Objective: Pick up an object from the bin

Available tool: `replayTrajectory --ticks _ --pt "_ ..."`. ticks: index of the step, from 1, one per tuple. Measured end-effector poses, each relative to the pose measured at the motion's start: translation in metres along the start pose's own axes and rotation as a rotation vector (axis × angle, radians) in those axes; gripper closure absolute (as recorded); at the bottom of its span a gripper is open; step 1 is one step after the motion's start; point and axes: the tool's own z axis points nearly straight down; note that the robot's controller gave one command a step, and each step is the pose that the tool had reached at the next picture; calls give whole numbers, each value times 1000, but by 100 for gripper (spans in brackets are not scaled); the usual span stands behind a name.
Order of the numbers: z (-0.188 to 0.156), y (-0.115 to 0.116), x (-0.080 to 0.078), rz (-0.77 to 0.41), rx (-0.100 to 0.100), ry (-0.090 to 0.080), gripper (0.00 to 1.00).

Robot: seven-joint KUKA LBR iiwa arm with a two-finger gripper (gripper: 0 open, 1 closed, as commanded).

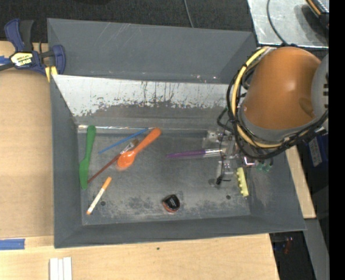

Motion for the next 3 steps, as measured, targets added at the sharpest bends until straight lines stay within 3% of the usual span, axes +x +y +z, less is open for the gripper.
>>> replayTrajectory --ticks 1,2,3 --pt "-4 0 -2 0 0 -8 0" --pt "23 -1 -23 83 0 -8 0" --pt "90 -55 16 271 1 1 0"
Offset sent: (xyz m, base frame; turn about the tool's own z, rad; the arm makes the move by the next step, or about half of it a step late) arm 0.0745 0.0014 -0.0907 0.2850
